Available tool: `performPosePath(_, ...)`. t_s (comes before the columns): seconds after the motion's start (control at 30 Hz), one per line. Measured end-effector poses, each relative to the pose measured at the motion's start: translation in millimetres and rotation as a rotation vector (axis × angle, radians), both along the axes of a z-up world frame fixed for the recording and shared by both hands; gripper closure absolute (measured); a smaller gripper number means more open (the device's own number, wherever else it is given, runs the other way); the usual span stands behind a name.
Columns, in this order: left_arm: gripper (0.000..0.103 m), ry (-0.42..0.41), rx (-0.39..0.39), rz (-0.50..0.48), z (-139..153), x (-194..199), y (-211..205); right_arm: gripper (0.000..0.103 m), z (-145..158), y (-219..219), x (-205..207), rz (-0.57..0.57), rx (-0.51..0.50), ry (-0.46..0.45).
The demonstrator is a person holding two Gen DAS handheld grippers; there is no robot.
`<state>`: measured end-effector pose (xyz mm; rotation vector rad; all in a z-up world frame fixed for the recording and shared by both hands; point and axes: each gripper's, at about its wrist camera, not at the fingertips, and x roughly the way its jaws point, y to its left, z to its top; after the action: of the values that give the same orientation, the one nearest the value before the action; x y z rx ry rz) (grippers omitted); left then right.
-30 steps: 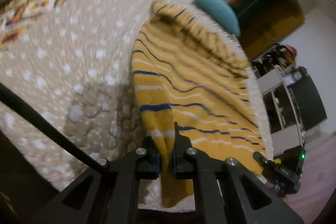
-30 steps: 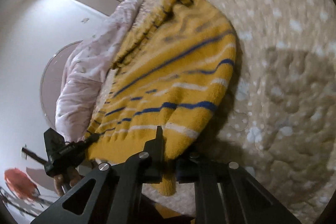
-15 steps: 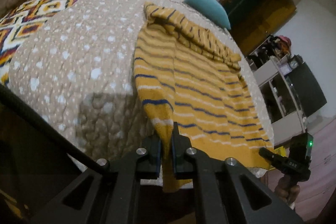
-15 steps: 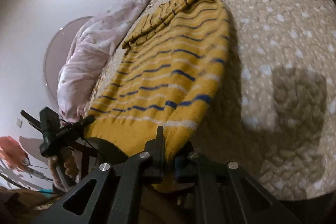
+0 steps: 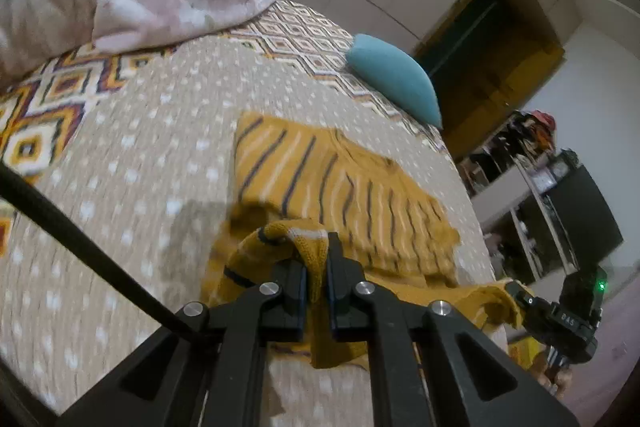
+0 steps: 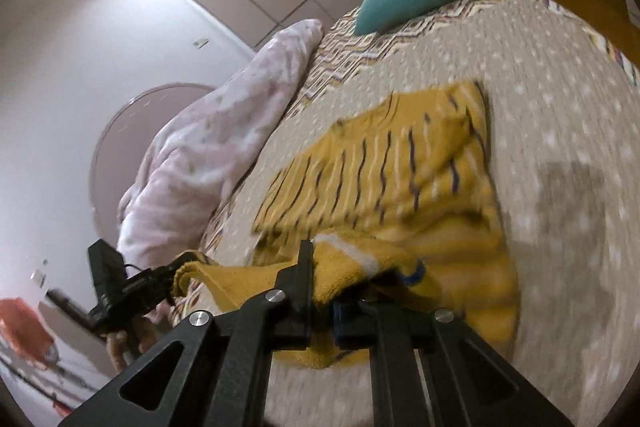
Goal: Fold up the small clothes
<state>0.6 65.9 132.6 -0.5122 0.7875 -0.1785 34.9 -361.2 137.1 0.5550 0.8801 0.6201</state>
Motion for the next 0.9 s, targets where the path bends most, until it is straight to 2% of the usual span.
performPosePath(0.2,0.096,0.083,-0.004,0.012,-24.1,62.9,-3.8,0.095,-20.5,11.8,63.1,-0.033,-0.045,0.057)
performPosePath(0.37,0.095,0.119,-0.031,0.007,-38.6,110.6,-5.0,0.095,-34.1,12.7,109.7,-0.056,-0.051,0.089)
performPosePath(0.57,0.090,0.164,-0.162,0.023,-56.3,166.7,6.7,0.092,-66.3,3.1,180.3,-0.113,0.016,0.188)
performPosePath(0.63,0.082,0.184,-0.209,0.039,-65.1,181.8,14.4,0.089,-77.0,0.0,197.0,-0.136,0.039,0.226)
performPosePath(0.77,0.071,0.201,-0.304,0.061,-77.0,197.6,25.7,0.074,-95.7,-4.9,225.2,-0.175,0.086,0.275)
performPosePath(0.83,0.054,0.187,-0.338,0.096,-80.8,201.2,34.2,0.066,-100.4,-6.3,233.6,-0.178,0.112,0.285)
performPosePath(0.9,0.045,0.175,-0.346,0.147,-81.9,201.9,42.9,0.060,-104.9,-8.5,239.9,-0.189,0.138,0.296)
